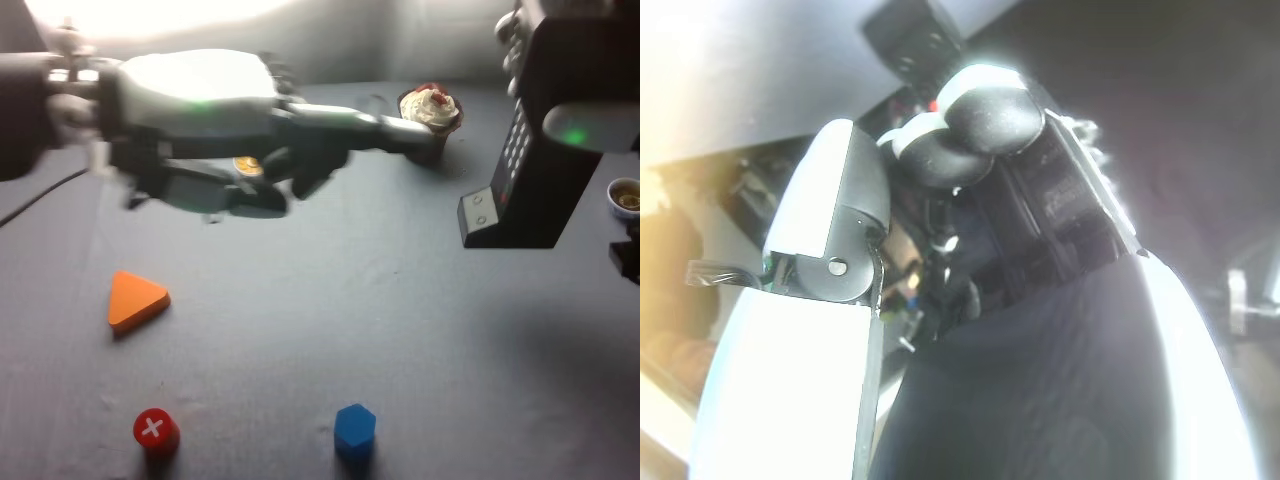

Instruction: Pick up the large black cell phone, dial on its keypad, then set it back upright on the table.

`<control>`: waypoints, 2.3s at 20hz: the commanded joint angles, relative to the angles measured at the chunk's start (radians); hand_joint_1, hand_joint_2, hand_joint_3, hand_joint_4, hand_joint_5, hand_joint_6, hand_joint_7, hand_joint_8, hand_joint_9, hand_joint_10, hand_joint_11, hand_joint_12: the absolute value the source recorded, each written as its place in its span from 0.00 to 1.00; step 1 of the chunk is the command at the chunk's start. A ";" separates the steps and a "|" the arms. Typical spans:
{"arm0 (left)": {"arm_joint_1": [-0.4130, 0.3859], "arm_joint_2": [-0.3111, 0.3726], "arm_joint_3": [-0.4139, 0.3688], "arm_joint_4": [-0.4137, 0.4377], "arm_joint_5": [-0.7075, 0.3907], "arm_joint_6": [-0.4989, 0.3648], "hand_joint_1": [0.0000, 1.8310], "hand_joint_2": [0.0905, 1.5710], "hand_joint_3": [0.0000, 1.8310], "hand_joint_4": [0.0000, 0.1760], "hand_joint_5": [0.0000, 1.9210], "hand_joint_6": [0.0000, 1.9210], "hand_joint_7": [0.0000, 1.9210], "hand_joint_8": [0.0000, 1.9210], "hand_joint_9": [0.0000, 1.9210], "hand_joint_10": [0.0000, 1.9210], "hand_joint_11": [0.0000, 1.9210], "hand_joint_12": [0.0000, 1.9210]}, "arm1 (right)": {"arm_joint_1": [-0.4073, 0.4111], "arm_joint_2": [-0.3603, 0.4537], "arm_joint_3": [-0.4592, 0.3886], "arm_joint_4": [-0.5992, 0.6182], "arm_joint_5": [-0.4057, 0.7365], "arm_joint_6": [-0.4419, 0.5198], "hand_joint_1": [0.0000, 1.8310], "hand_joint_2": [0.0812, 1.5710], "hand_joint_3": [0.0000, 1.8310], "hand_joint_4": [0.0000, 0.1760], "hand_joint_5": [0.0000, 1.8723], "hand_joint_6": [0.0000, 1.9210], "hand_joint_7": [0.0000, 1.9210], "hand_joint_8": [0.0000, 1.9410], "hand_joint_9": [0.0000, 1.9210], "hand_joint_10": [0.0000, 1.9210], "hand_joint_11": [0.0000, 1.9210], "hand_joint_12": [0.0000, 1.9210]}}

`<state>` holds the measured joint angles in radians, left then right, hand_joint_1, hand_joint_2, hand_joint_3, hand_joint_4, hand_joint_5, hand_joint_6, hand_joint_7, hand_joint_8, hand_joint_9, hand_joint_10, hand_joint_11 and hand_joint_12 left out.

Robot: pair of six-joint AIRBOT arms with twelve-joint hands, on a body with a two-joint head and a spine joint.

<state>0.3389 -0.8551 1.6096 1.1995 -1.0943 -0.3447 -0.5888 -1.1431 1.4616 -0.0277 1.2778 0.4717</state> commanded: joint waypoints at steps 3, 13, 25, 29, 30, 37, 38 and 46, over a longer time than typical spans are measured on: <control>-0.010 0.039 0.010 0.025 -0.213 -0.325 0.70 0.83 0.00 0.77 0.00 0.00 0.31 0.87 0.44 1.00 0.14 0.74 | -0.005 -0.016 0.043 0.054 0.196 0.066 0.75 0.69 0.00 0.00 0.54 0.39 0.48 0.55 0.49 0.66 0.50 0.58; -0.027 0.097 -0.042 0.206 -0.224 -0.346 0.69 0.80 0.00 0.10 0.15 0.01 0.35 0.78 0.32 0.78 0.27 0.91 | -0.112 -0.067 0.205 0.054 0.302 0.166 0.75 0.69 0.00 0.00 0.53 0.40 0.46 0.57 0.50 0.65 0.50 0.57; -0.034 0.079 -0.070 -0.111 0.049 -0.443 0.00 0.71 0.00 0.00 0.09 0.00 0.07 0.00 0.06 0.00 0.00 0.18 | -0.178 -0.111 0.281 0.086 0.317 0.170 0.76 0.68 0.00 0.00 0.55 0.37 0.49 0.54 0.54 0.59 0.55 0.52; -0.034 0.075 -0.077 -0.119 0.175 -0.639 0.00 0.69 0.00 0.00 0.08 0.00 0.07 0.00 0.05 0.00 0.00 0.07 | -0.194 -0.120 0.291 0.096 0.315 0.170 0.75 0.69 0.00 0.00 0.54 0.38 0.48 0.57 0.51 0.64 0.53 0.56; -0.032 0.074 -0.077 -0.121 0.201 -0.721 0.00 0.69 0.00 0.00 0.09 0.00 0.08 0.00 0.06 0.00 0.00 0.09 | -0.194 -0.121 0.292 0.096 0.312 0.170 0.75 0.69 0.00 0.00 0.55 0.36 0.48 0.57 0.50 0.64 0.52 0.56; -0.024 0.073 -0.067 -0.141 0.286 -0.915 0.00 0.71 0.00 0.00 0.05 0.00 0.05 0.00 0.03 0.00 0.00 0.04 | -0.196 -0.130 0.317 0.104 0.270 0.157 0.76 0.68 0.00 0.00 0.57 0.35 0.49 0.53 0.52 0.62 0.53 0.55; -0.024 0.073 -0.066 -0.150 0.287 -0.915 0.00 0.71 0.00 0.00 0.06 0.00 0.05 0.00 0.03 0.00 0.00 0.03 | -0.196 -0.132 0.321 0.104 0.265 0.151 0.76 0.68 0.00 0.00 0.57 0.35 0.49 0.52 0.52 0.63 0.53 0.55; 0.010 0.065 0.001 -0.157 0.288 -0.911 0.00 0.73 0.00 0.00 0.06 0.00 0.05 0.00 0.03 0.00 0.00 0.05 | -0.189 -0.159 0.348 0.104 0.258 0.119 0.76 0.67 0.00 0.00 0.56 0.34 0.52 0.49 0.55 0.59 0.54 0.54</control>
<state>0.3767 -0.7895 1.6123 1.1084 -0.7399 -1.2507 -0.7837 -1.3144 1.8008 0.0113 1.4086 0.5720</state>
